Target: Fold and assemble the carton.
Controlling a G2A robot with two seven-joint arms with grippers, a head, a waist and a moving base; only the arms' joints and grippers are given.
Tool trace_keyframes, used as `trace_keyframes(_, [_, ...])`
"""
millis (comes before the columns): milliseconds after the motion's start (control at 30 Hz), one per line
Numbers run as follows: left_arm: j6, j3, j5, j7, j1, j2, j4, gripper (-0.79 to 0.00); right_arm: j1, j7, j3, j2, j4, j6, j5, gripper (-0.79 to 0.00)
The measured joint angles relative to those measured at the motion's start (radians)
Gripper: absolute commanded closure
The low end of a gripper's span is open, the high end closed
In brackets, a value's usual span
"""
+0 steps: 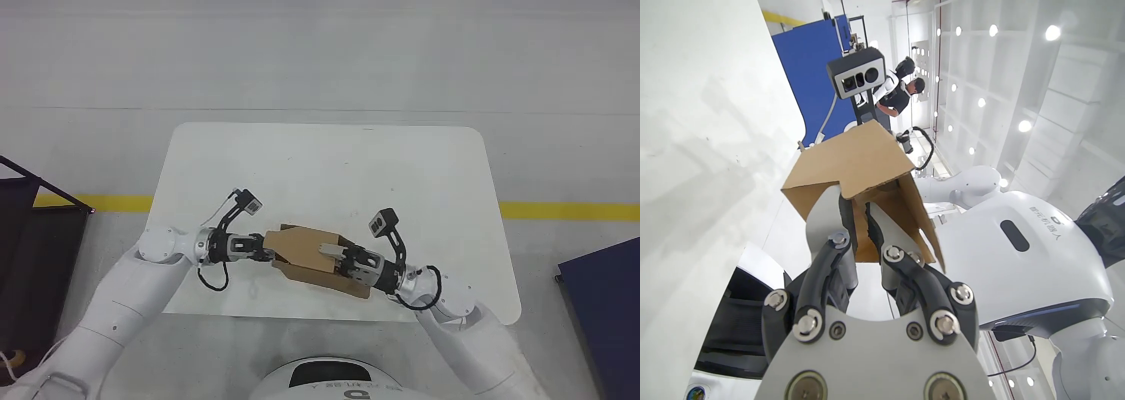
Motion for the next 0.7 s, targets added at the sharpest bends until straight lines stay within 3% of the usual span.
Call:
trace_keyframes(233, [0.003,0.008,-0.006,-0.003,-0.008,-0.004,0.009,-0.043,0.001,0.001,-0.003,0.000,0.000,-0.003,0.002,0.000])
trace_keyframes(467, [-0.005,-0.026,-0.008,0.005,0.015,0.006,0.009,-0.206,-0.006,0.011,0.019,0.003,-0.002,-0.013,0.034,0.000])
trace_keyframes(700, [-0.010,-0.102,-0.004,0.010,0.095,0.033,0.032,-0.308,-0.014,0.033,0.043,0.008,-0.003,-0.014,0.067,0.000])
